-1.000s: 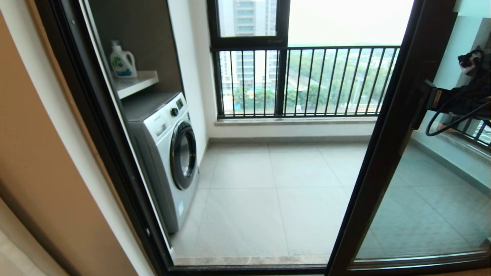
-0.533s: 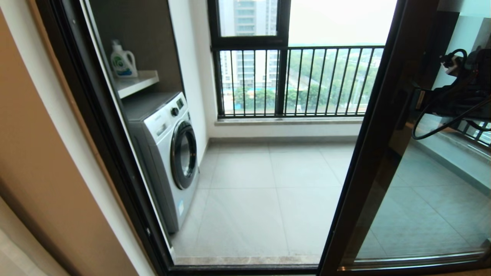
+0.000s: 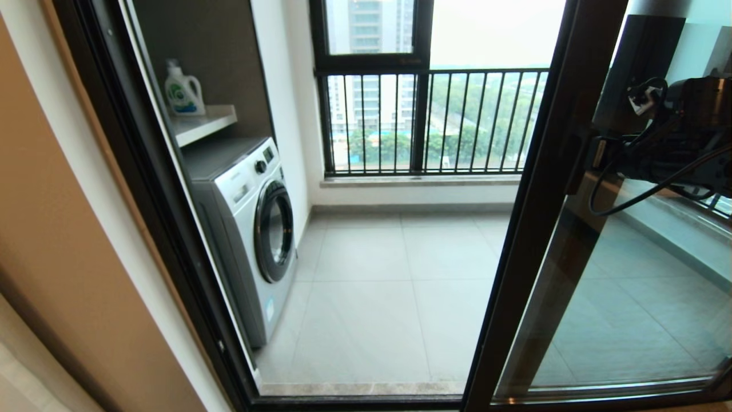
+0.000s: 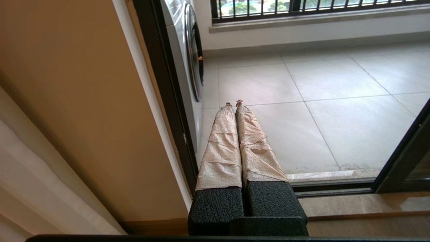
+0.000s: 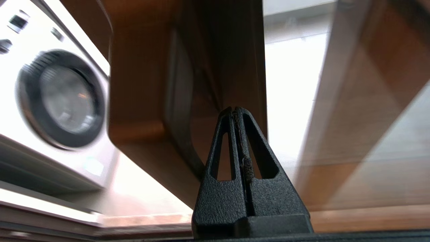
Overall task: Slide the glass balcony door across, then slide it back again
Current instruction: Close the slid door
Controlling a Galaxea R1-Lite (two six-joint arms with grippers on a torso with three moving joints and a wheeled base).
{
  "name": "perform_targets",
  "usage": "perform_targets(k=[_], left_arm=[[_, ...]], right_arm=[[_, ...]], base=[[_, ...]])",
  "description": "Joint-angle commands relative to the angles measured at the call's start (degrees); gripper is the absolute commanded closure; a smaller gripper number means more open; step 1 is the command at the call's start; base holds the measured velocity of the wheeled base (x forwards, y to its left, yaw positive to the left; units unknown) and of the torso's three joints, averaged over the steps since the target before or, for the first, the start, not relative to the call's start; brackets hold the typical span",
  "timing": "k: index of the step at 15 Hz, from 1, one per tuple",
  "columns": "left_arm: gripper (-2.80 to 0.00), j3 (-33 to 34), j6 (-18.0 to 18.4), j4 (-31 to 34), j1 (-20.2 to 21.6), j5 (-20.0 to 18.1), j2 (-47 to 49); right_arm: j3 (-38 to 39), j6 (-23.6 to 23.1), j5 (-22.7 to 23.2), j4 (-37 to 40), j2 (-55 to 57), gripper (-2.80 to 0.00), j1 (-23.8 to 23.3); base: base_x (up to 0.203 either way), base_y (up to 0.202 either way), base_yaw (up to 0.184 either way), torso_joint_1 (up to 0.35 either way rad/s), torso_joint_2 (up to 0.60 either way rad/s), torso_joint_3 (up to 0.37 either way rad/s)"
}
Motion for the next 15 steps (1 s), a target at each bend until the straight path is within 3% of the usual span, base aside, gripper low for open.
perform_targets(k=[1,3,15], left_arm=[[0.0,0.0,0.04,0.01,-0.07,-0.03,0.09],[0.0,0.0,0.04,-0.01,0.01,-0.03,0.09],[0.0,0.0,0.04,-0.01,-0.05,-0.03,0.09]], right_arm=[[-0.25,4.71,0.11,-0.66,-0.96,0.0,2.54],[-0.16,4.72,-2.51,-0.9,-1.32,0.0,3.64],[1.84,4.68,-3.69,-1.1,-1.75,0.0,8.92]], base=[[0.0,0.0,0.0,0.0,0.0,0.0],[0.0,0.0,0.0,0.0,0.0,0.0],[0.0,0.0,0.0,0.0,0.0,0.0]])
